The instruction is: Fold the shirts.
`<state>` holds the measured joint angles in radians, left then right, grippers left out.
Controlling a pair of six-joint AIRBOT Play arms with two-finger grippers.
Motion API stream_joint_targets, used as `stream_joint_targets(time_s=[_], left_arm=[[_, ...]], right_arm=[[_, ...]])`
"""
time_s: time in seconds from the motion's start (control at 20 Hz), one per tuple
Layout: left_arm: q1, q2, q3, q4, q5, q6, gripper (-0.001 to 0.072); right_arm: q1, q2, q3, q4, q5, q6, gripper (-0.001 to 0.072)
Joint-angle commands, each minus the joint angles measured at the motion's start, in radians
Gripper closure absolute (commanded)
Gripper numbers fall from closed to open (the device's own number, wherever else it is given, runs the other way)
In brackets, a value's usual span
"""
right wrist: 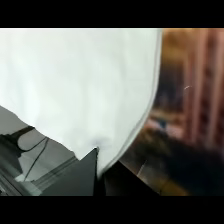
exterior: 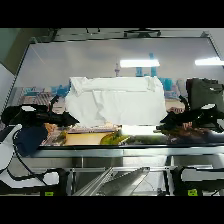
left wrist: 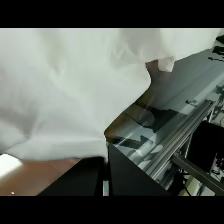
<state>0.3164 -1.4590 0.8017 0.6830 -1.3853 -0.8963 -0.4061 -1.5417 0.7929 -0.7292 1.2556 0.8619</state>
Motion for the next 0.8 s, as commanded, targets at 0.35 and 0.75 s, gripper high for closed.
stream_joint_targets(time_s=[0.35,0.75], left_arm=[[0.222,0.004,0.000,-0.011,-0.200,-0.080,0.0679],[0.127,0.082,0.184,-0.337,-0.229,-0.083,0.0678]], right_arm=[[-0.145,0.061,0.055,-0.131,0.107,0.127,0.0699],[-0.056,0.115,0.222,0.119,0.111,0.118,0.0700]])
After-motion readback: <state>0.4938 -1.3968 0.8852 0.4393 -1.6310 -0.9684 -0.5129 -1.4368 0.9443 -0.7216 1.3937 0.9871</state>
